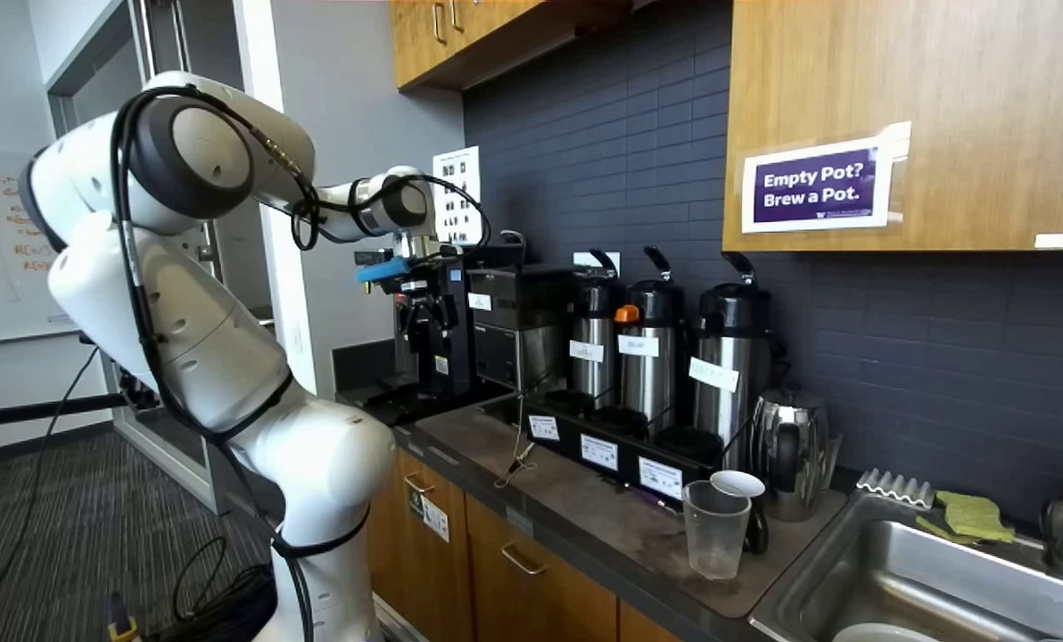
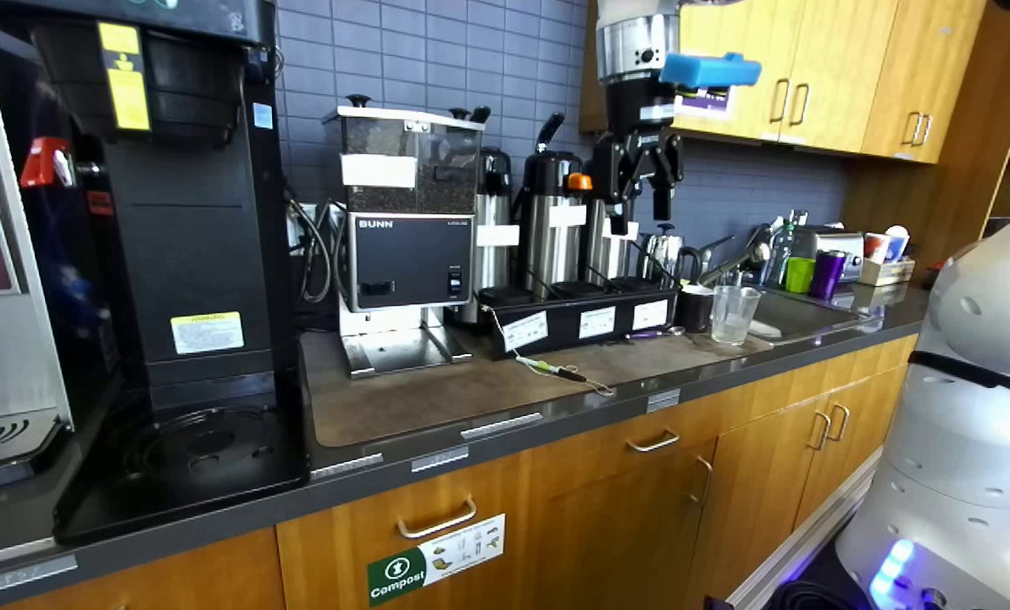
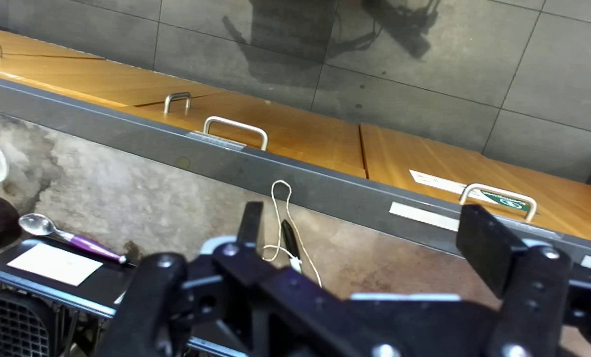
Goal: Open the glass container above the coffeemaker.
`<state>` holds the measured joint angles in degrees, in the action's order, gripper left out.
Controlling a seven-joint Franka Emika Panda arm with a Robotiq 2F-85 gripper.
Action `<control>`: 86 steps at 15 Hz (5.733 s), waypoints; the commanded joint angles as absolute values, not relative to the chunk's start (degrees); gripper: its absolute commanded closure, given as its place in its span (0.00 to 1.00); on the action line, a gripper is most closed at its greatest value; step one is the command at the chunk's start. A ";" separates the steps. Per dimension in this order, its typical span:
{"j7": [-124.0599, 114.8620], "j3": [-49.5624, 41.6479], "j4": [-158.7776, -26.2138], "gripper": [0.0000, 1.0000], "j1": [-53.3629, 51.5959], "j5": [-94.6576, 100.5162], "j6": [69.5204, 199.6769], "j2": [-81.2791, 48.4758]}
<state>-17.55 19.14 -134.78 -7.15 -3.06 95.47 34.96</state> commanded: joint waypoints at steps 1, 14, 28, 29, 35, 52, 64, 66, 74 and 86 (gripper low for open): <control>-18.04 18.37 -134.65 0.00 -8.17 -2.60 95.38 34.70; -18.74 19.27 -130.30 0.00 -7.53 0.06 99.13 30.93; -19.52 19.86 -106.09 0.00 -7.56 5.27 92.88 19.40; -19.29 19.75 -104.50 0.00 -7.63 5.42 92.18 18.59; -19.26 19.70 -97.66 0.00 -7.99 7.39 90.14 14.15; -18.34 18.39 -87.43 0.00 -8.74 7.73 86.53 7.10; -16.59 15.96 -72.38 0.00 -11.23 12.96 86.28 -7.09; -15.61 14.80 -68.59 0.00 -11.60 12.10 85.55 -9.58; -12.35 11.34 -54.85 0.00 -12.81 9.12 80.62 -17.91; -10.99 12.86 -42.84 0.00 -11.97 6.92 75.36 -27.41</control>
